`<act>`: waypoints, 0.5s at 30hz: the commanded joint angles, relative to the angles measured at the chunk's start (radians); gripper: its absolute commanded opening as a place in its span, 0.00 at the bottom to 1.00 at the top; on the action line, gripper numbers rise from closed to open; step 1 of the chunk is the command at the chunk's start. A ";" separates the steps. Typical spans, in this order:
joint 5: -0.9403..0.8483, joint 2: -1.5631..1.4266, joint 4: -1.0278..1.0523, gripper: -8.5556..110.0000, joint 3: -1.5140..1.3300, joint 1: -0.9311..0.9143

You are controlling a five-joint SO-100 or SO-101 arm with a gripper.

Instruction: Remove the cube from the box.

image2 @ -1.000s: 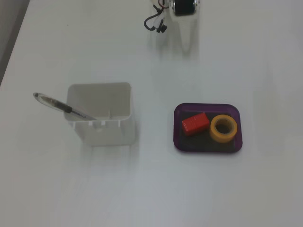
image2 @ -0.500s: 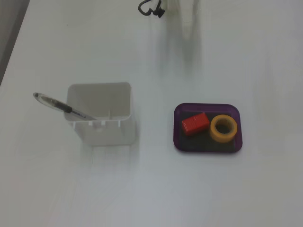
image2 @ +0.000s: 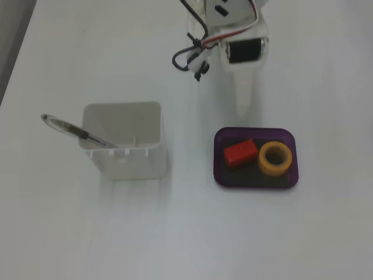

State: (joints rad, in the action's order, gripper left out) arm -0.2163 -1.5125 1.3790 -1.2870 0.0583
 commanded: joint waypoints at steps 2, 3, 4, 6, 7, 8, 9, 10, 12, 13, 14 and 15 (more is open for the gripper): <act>-0.132 0.207 0.095 0.29 0.291 0.006; -0.150 0.245 0.106 0.29 0.334 0.003; -0.163 0.282 0.115 0.29 0.379 -0.002; -0.178 0.356 0.137 0.29 0.465 -0.008; -0.181 0.387 0.141 0.29 0.502 -0.008; -0.181 0.417 0.143 0.29 0.535 -0.008; -0.181 0.446 0.143 0.29 0.563 -0.005; -0.181 0.477 0.141 0.29 0.591 -0.002; -0.181 0.535 0.141 0.29 0.638 0.003; -0.179 0.561 0.143 0.29 0.661 0.003; -0.178 0.588 0.143 0.29 0.678 0.003; -0.176 0.609 0.144 0.29 0.690 0.003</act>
State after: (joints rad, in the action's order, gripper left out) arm -0.3912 -0.9235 1.5125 -0.6750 0.0568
